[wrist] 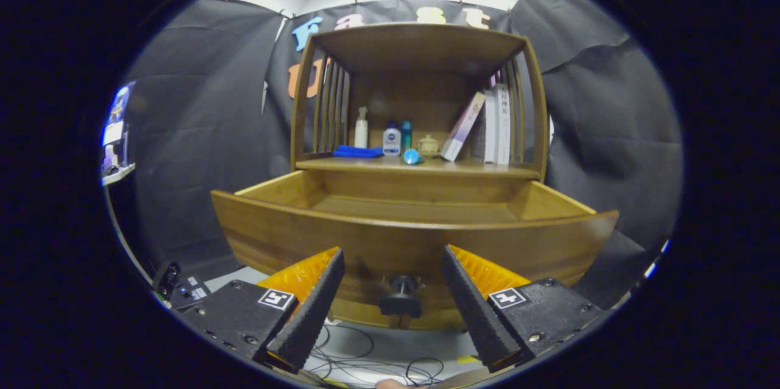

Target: Pull open the drawer, take out the items inside it, and place them on the countertop above the cabinet.

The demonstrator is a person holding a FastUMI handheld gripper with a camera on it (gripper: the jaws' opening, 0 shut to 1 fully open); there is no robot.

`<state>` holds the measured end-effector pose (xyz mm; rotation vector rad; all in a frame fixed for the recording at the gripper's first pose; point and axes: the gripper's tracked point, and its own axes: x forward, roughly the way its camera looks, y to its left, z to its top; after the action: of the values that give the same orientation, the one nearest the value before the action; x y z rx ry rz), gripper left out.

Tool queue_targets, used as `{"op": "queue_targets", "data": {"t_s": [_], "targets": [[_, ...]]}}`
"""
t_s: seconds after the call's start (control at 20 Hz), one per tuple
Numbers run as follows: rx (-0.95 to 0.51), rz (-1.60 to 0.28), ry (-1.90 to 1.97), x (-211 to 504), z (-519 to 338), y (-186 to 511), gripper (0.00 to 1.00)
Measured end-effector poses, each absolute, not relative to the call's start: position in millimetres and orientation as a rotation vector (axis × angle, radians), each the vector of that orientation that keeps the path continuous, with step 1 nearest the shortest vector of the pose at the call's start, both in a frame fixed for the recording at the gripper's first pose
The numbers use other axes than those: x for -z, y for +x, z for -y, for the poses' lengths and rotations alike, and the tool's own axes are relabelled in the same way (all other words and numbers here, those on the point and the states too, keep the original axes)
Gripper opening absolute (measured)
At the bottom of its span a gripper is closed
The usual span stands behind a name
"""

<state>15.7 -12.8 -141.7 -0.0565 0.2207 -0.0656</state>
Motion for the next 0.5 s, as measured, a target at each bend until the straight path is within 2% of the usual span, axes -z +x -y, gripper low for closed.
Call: {"op": "queue_targets", "data": {"t_s": [0.2,0.5], "targets": [[0.111,-0.246,-0.056,163.0,25.5,23.8,1.00],[0.213,-0.175,-0.111,166.7,28.1,29.1,1.00]]}}
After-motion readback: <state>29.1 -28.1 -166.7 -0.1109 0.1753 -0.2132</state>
